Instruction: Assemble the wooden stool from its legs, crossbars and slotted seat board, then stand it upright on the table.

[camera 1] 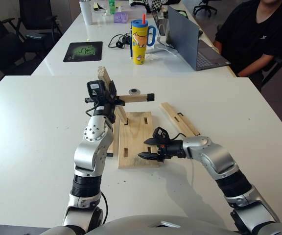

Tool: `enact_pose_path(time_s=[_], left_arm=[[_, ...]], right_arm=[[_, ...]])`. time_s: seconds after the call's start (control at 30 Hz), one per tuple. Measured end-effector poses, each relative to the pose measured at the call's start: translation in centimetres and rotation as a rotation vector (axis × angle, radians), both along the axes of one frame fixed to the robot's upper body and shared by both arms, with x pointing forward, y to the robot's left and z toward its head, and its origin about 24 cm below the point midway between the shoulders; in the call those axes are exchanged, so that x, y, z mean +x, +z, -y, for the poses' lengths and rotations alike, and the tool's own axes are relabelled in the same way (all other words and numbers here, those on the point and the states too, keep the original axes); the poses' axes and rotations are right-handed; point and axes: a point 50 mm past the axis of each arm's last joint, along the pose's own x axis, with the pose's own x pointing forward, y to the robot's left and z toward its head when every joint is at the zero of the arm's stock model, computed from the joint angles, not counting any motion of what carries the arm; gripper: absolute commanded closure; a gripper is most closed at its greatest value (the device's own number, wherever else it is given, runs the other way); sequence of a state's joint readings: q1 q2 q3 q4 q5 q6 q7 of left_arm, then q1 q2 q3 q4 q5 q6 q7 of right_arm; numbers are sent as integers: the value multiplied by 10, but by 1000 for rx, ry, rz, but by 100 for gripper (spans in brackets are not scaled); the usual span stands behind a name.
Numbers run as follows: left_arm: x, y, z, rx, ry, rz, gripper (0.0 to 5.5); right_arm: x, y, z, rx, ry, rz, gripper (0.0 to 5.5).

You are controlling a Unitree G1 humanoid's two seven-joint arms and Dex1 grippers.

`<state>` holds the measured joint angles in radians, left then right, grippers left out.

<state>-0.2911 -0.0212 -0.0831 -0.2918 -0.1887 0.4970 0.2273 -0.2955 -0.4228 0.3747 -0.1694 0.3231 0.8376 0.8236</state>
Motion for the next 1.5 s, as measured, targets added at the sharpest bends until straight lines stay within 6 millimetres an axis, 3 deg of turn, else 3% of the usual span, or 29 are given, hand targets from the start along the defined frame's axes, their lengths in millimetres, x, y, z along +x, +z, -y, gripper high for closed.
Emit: enact_pose_path(time_s=[0.13, 0.23, 0.3, 0.37, 0.6, 0.77, 0.97, 1.23, 1.33, 1.5], left_arm=[[0, -3, 8, 25, -27, -26, 387], [-3, -29, 13, 36, -53, -162, 343], [-3, -33, 10, 34, -45, -177, 325], [-1, -27, 6, 28, -32, -154, 314], [-2, 30, 2, 13, -42, 97, 314], [-6, 46, -4, 24, -39, 152, 314], [5, 71, -24, 50, -16, 236, 314], [40, 71, -37, 3, -75, 183, 314], [54, 59, -33, -2, -109, 112, 314], [52, 50, -30, 9, -127, 89, 314]], right_arm=[[0, 1, -3, 17, -33, -7, 195], [0, 0, -7, 34, -45, -1, 195], [1, 0, -8, 39, -51, -1, 195], [1, 0, -8, 44, -56, -1, 195], [2, -1, -8, 46, -68, 7, 195], [2, -2, -8, 50, -77, 8, 195], [2, -3, -7, 59, -93, 17, 195], [3, -3, -9, 67, -109, 23, 195], [3, -3, -9, 70, -109, 23, 195], [4, -4, -9, 69, -111, 23, 195]])
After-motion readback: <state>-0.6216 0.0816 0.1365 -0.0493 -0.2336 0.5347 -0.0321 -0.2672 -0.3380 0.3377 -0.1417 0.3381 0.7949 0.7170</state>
